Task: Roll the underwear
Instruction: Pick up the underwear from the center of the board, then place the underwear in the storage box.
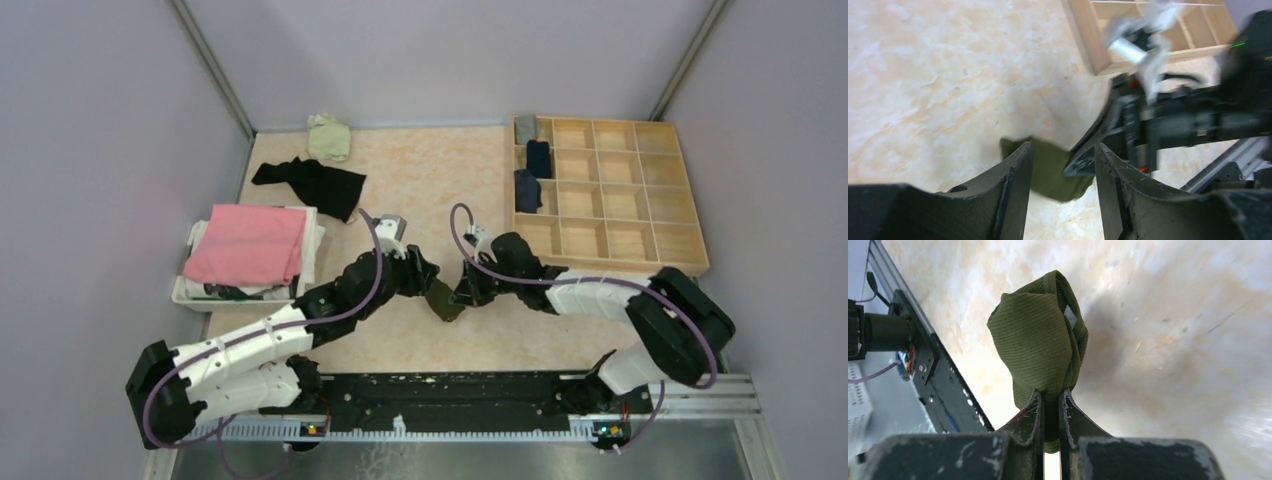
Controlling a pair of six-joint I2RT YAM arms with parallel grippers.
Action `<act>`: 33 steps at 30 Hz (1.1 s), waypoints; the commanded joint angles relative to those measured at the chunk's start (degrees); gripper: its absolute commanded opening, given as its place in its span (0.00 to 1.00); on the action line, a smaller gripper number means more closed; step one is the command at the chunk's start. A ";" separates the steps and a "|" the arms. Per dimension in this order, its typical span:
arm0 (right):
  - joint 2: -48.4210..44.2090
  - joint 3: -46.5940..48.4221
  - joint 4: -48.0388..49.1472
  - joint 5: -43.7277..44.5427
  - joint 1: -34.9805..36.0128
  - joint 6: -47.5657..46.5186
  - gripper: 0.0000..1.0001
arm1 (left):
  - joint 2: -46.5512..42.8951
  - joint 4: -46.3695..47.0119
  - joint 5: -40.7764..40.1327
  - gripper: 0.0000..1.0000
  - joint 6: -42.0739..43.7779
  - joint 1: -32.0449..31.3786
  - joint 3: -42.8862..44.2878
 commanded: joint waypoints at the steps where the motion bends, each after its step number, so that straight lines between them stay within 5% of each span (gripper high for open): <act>1: -11.24 1.37 -1.42 7.86 -1.78 -6.84 0.00 | -0.73 -9.42 -4.79 0.56 -1.95 0.07 -0.37; 7: -21.27 7.28 -9.95 16.48 -10.75 -17.26 0.00 | 0.30 -9.48 -5.56 0.63 -4.85 0.35 -6.64; 17: -19.15 15.41 -25.24 15.06 -30.69 -25.12 0.00 | 6.09 -8.15 -2.94 0.71 -6.68 4.52 -9.30; 23: -21.33 4.72 -10.76 11.24 -34.79 -11.38 0.00 | 7.33 -7.66 -2.17 0.72 -4.91 4.97 -8.73; 33: -16.60 -1.80 1.94 10.50 -36.72 -5.80 0.00 | 7.43 -7.15 -1.41 0.72 -5.16 5.17 -9.47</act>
